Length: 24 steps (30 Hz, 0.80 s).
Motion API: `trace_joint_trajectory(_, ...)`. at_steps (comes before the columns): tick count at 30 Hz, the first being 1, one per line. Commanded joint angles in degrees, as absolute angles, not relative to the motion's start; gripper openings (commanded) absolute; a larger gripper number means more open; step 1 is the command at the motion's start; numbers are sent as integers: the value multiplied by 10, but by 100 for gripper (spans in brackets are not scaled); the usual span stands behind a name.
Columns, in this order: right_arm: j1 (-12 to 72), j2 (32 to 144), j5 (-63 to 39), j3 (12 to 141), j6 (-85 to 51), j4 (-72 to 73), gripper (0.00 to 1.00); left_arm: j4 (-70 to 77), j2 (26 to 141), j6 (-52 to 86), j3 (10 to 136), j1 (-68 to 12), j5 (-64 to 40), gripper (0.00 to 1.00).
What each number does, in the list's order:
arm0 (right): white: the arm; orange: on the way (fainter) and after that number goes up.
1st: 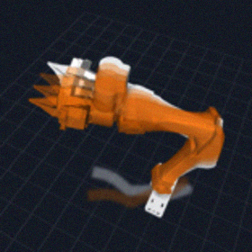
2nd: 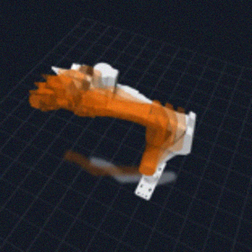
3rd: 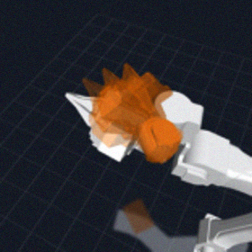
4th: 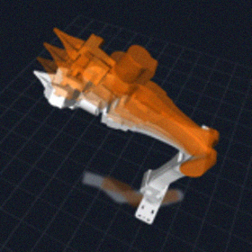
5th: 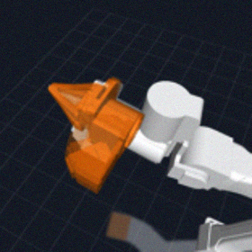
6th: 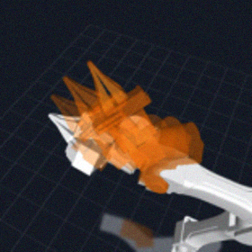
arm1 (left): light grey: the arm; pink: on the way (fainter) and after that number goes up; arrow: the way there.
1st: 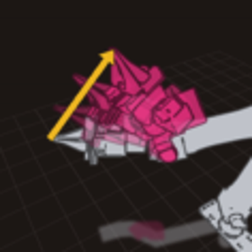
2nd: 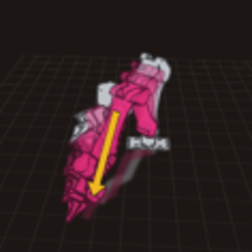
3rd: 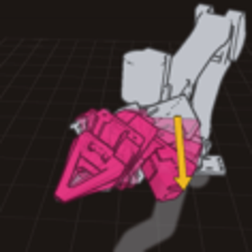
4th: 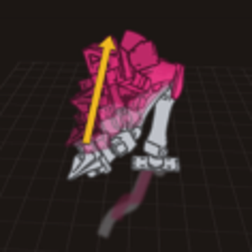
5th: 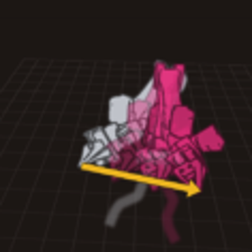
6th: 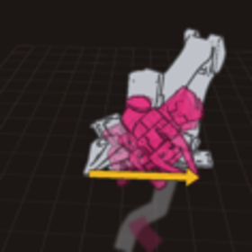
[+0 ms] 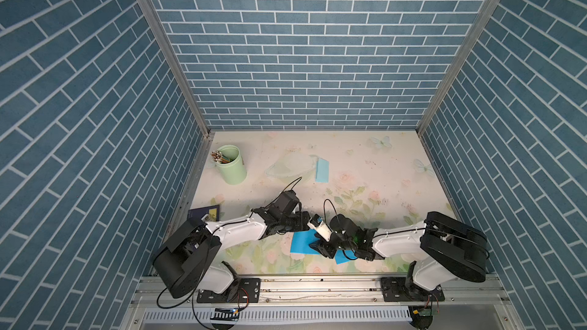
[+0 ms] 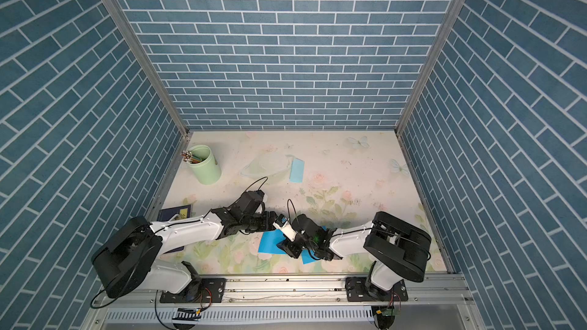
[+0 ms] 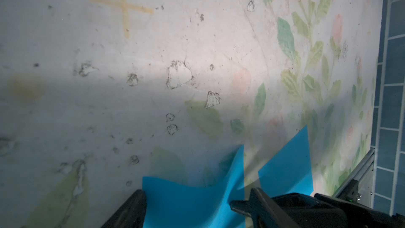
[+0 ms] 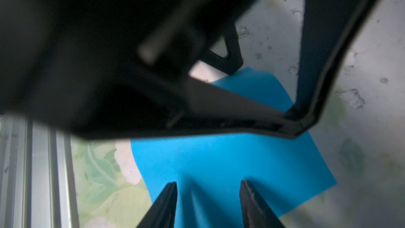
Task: Fold the square paper along the opposite sides
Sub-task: Pick up the paper from the center of the board.
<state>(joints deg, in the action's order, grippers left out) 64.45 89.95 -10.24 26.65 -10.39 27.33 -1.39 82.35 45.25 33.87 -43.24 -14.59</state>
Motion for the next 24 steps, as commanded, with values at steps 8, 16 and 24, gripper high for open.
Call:
trace_joint_trajectory(8, 642, 918, -102, 275, -110, 246, 47, -90, 860, 437, 337, -438, -95, 26)
trace_joint_trajectory(16, 609, 826, -74, 296, -131, 196, 47, -114, 841, 412, 390, -438, -61, 14)
trace_joint_trajectory(24, 474, 694, -157, 308, -227, 187, 46, -137, 805, 325, 504, -427, -100, 6)
